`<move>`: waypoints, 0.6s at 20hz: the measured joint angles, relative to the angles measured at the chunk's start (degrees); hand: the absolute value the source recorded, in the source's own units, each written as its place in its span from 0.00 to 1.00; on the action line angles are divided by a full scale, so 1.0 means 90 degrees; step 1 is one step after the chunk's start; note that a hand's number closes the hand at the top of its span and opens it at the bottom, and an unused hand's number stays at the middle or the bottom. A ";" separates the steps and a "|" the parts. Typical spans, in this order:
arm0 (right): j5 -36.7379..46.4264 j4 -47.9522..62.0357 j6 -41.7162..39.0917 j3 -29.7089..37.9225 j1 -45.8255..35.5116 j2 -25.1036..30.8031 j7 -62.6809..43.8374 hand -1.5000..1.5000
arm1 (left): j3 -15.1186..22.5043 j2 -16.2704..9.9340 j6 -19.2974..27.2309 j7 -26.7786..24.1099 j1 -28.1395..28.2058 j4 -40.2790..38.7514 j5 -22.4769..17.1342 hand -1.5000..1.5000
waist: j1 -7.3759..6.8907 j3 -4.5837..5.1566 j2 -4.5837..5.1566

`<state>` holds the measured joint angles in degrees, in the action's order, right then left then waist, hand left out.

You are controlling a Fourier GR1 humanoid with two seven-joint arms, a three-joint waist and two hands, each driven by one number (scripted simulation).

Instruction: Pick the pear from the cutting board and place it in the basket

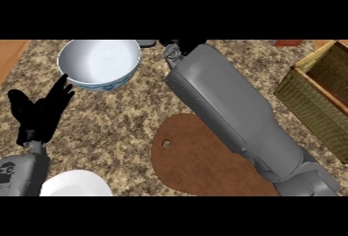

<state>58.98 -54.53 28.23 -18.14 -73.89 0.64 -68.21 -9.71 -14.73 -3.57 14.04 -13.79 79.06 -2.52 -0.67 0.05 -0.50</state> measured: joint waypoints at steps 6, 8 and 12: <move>0.0373 0.0376 -0.0351 0.0723 -0.0759 0.0423 -0.0047 1.00 | -0.0011 -0.0010 -0.0053 -0.0050 0.0166 0.0109 -0.0018 0.50 | 0.0024 -0.0001 0.0012; 0.0495 0.0549 -0.0424 0.0923 -0.0929 0.0592 0.0002 1.00 | 0.0008 0.0020 0.0012 -0.0038 0.0092 0.0093 0.0031 0.50 | 0.0041 -0.0003 0.0024; 0.0684 0.0840 -0.0481 0.1323 -0.1125 0.0984 0.0174 1.00 | -0.0062 -0.0036 -0.0074 -0.0064 0.0089 0.0059 -0.0044 0.50 | 0.0031 -0.0002 0.0040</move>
<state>65.14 -46.97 23.90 -6.23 -84.01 9.49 -66.65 -10.27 -15.06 -4.24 13.47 -12.99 79.59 -2.92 -0.40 0.03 -0.15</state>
